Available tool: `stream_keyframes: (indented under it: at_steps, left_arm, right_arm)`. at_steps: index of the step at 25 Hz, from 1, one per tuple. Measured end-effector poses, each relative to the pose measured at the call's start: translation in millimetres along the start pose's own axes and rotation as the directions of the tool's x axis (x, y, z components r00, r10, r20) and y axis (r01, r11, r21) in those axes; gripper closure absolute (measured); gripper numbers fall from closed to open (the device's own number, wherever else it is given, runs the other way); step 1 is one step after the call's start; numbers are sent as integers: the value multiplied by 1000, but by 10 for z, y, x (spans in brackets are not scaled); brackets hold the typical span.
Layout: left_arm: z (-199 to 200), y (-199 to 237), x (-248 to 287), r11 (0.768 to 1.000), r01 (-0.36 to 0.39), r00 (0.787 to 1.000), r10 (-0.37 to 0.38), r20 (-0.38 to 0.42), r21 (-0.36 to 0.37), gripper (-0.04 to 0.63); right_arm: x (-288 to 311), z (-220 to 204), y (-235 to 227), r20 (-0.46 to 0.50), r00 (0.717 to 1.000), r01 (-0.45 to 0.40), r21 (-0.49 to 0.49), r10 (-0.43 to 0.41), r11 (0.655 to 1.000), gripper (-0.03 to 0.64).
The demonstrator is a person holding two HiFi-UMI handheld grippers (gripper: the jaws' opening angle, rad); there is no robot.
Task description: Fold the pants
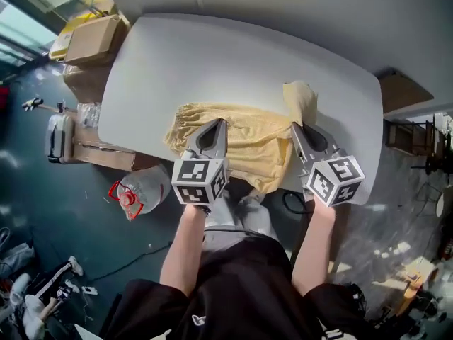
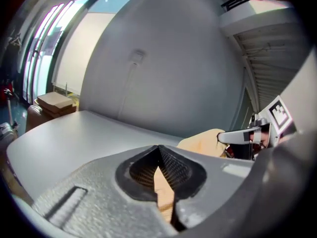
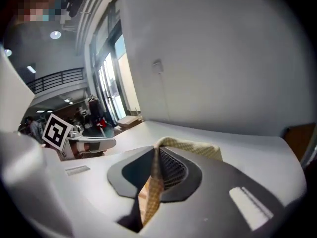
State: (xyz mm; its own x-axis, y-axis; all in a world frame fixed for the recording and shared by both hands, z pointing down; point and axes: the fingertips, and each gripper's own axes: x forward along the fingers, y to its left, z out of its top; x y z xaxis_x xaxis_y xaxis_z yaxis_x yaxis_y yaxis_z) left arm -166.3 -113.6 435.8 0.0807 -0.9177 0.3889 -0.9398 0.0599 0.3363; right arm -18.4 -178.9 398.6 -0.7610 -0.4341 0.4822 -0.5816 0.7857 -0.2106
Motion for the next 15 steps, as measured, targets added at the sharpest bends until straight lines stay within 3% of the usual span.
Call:
stream_keyframes:
  at_steps: [4,7,11,15]
  left_arm:
    - [147,673,-373,995,-93,995,94,30,-28,591]
    - [90,1149,-631,981,-175,984,178,32,-85,591]
    - [-101,1642,-916,963,-238,971,240,3,-124,591]
    - [-267,1982,-1018,951,-261,965,262,-22,-166,591]
  right_arm:
    - [675,-10,820,-96,986,-143,-88,134,986,584]
    - [1202,-285,1465,-229,948,-258,-145,221,955,585]
    - [1652,-718,2153,-377,893,-347,-223,248,911,586]
    - [1918,-1109,2545,-478,839,-412,-248,259,877,586]
